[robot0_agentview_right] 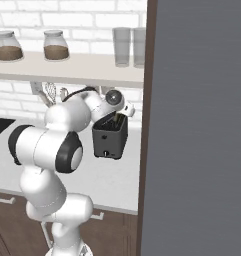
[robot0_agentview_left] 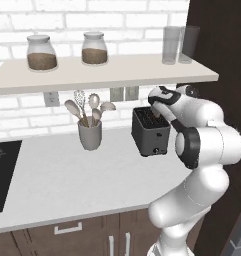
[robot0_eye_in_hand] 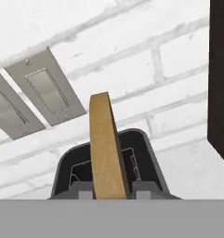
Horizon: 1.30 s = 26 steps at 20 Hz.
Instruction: Start the toaster. Once the lever pops up, take the bread to the plate on the dining counter.
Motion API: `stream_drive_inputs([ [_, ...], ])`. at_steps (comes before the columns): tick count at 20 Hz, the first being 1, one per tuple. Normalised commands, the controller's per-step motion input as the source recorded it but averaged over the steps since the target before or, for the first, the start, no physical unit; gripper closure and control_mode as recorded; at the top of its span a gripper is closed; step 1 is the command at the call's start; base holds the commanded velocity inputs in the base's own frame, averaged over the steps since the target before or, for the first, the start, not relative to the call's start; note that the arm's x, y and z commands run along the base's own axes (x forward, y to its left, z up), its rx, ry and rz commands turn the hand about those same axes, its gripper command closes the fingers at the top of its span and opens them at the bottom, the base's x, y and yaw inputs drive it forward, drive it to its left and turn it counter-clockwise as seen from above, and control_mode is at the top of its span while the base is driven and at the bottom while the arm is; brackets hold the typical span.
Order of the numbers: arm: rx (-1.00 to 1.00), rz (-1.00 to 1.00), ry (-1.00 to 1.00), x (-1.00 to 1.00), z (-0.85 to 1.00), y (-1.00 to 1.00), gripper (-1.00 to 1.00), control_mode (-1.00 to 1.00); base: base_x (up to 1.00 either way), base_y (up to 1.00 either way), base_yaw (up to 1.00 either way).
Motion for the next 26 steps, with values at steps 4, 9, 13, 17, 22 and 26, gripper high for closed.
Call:
stream_drive_inputs([
  [4, 0.15, -0.04, -0.11, -0.19, 0.16, 0.0, 1.0, -1.0, 0.0, 0.0, 0.0],
  [9, 0.19, -0.06, -0.14, -0.37, 0.25, 0.0, 1.0, -1.0, 0.0, 0.0, 0.0],
  [13, 0.25, -0.08, -0.12, -0.44, 0.34, 0.0, 1.0, -1.0, 0.0, 0.0, 0.0],
  [17, 0.29, -0.01, -0.01, -0.7, 0.31, -0.03, 1.0, -1.0, 0.0, 0.0, 0.0],
  [22, 0.27, 0.0, 0.0, -0.99, 0.4, -0.01, 1.0, -1.0, 0.0, 0.0, 0.0],
  [26, 0.29, 0.0, -0.04, -1.0, 0.96, -0.03, 1.0, -1.0, 0.0, 0.0, 0.0],
])
